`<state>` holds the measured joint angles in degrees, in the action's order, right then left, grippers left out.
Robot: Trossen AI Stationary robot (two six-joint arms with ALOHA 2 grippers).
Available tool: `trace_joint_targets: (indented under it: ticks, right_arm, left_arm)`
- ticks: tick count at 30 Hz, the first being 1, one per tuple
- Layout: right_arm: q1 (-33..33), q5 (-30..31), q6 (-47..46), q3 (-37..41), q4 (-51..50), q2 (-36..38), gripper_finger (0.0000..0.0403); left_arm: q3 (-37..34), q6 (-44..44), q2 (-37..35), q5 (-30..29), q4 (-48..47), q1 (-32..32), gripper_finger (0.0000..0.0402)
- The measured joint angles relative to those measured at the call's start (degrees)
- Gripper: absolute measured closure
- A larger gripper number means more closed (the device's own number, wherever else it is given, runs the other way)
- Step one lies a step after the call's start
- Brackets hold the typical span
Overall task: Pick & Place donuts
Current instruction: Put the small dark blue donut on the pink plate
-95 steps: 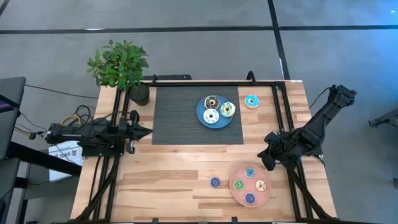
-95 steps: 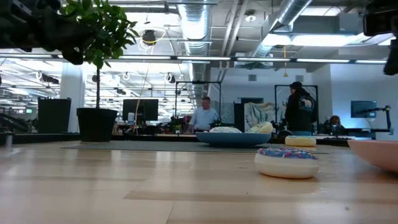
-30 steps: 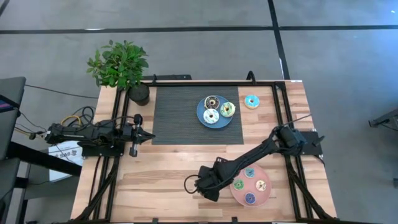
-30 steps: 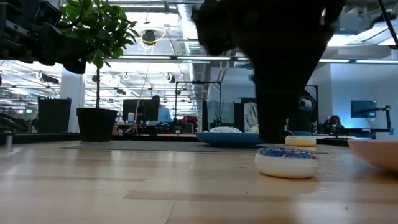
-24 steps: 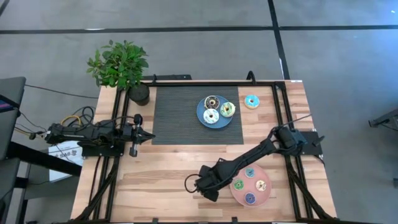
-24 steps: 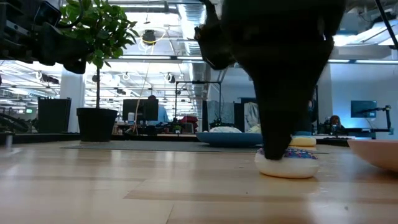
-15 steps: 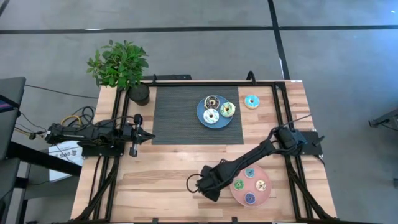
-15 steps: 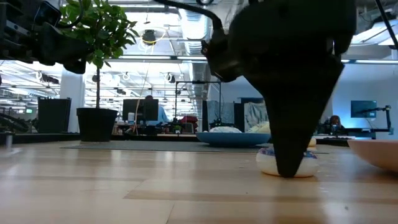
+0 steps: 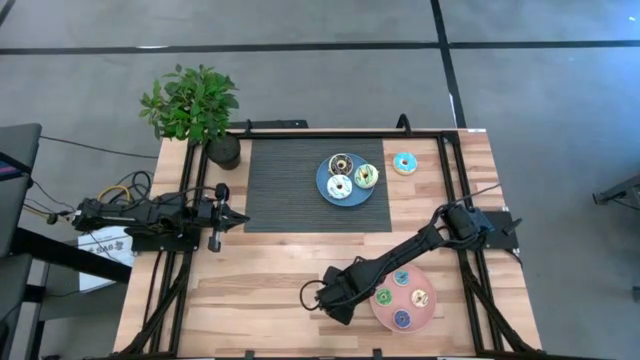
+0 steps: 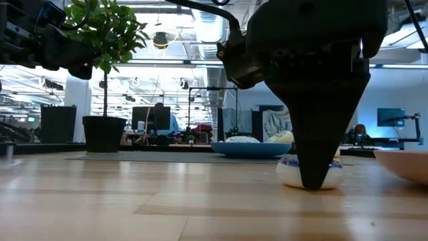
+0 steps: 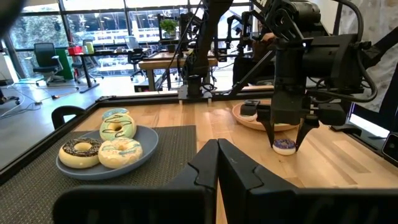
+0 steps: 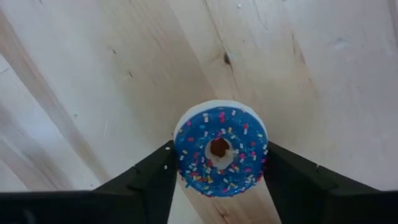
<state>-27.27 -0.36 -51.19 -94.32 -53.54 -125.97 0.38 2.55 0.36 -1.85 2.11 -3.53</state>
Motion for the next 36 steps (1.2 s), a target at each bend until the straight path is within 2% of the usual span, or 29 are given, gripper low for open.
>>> trace_joint_targets:
  ticks: [5,10,17,21,25,28,31,36]
  right_arm:
    - [0.0,-1.5,1.4,0.0,-0.1,0.2,0.0223]
    - [0.4,-0.5,3.1,0.0,-3.7,3.4,0.0241]
    - [-0.4,10.4,6.6,1.0,-14.3,11.2,0.0244]
    - [-1.6,11.3,2.3,10.6,-12.6,18.7,0.0244]
    - [-3.0,9.0,-7.2,24.2,-4.0,27.1,0.0244]
    - [-4.1,8.0,-15.0,31.5,3.6,32.0,0.0244]
    - [-5.1,7.9,-18.3,35.3,10.0,34.2,0.0244]
    - [-6.8,6.6,-22.7,36.6,10.3,32.4,0.0244]
  left_arm:
    - [0.0,0.0,0.0,0.0,0.0,0.0,0.0401]
    - [0.0,0.0,0.0,0.0,0.0,0.0,0.0401]
    - [0.0,-0.1,0.0,0.0,0.0,0.0,0.0401]
    - [0.0,0.0,0.0,0.0,0.0,0.0,0.0401]
    - [0.0,-0.6,0.0,0.0,0.0,0.0,0.0401]
    - [0.0,-0.5,0.0,0.0,0.0,0.0,0.0401]
    - [0.0,-0.2,0.0,0.0,0.0,0.0,0.0401]
    - [0.0,-0.1,0.0,0.0,0.0,0.0,0.0401]
